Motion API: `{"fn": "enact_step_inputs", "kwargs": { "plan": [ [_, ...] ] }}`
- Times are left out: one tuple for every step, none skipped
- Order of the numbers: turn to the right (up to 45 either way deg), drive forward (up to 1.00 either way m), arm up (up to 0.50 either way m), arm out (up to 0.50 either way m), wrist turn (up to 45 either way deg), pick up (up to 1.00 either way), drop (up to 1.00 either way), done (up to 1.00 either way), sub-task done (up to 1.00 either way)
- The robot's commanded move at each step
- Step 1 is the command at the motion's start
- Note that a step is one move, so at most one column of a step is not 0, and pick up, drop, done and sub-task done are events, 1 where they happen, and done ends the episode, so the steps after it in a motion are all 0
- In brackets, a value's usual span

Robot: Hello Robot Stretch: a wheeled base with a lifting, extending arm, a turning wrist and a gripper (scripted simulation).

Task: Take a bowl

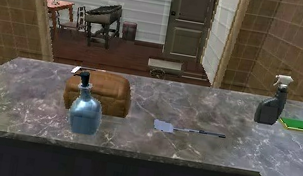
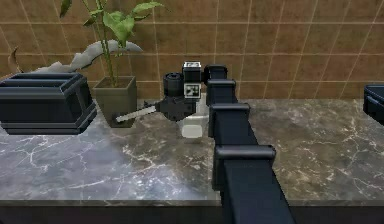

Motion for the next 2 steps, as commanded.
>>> {"fn": "enact_step_inputs", "kwargs": {
  "plan": [
    [0.0, 0.00, 0.00, 0.00, 36.0, 0.00, 0.00, 0.00, 0.00],
    [0.0, 0.00, 0.00, 0.00, 0.0, 1.00, 0.00, 0.00, 0.00]
  ]
}}
